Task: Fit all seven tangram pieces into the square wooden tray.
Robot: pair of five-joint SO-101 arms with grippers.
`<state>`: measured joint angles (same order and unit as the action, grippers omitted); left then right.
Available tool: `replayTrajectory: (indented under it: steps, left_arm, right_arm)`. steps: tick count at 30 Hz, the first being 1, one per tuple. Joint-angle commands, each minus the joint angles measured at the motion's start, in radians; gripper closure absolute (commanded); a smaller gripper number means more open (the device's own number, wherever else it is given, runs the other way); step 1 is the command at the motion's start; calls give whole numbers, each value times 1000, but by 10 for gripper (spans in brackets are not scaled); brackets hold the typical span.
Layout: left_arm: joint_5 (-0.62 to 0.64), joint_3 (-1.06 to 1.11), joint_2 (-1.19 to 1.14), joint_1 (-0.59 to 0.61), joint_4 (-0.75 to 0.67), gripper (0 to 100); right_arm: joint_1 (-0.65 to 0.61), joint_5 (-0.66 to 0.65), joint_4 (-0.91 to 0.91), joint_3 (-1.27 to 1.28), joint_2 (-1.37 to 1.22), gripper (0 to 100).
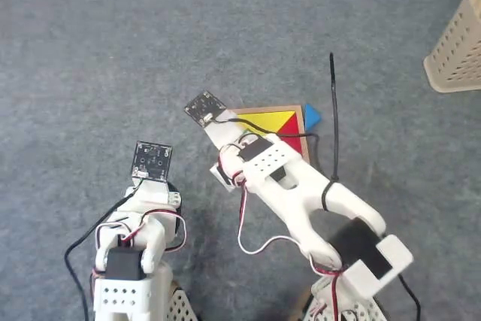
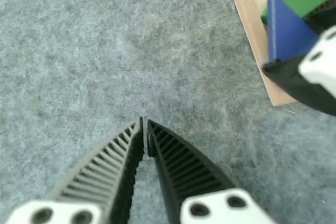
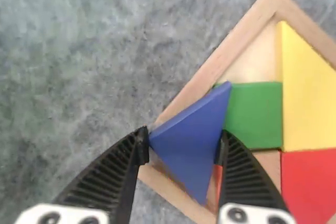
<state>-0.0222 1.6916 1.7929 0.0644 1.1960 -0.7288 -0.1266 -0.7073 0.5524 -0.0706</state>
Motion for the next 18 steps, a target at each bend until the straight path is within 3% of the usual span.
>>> replayTrajectory:
  steps: [1,6,18]
  left_arm:
    - [9,-5,3,6,5,989]
    - [9,-5,3,5,5,989]
    - [9,-5,3,5,5,989]
  right_arm:
    - [19,-71,2,-49,10,847]
    - [25,-97,-36,-51,10,772]
    - [28,-100,-127,-83,62,771]
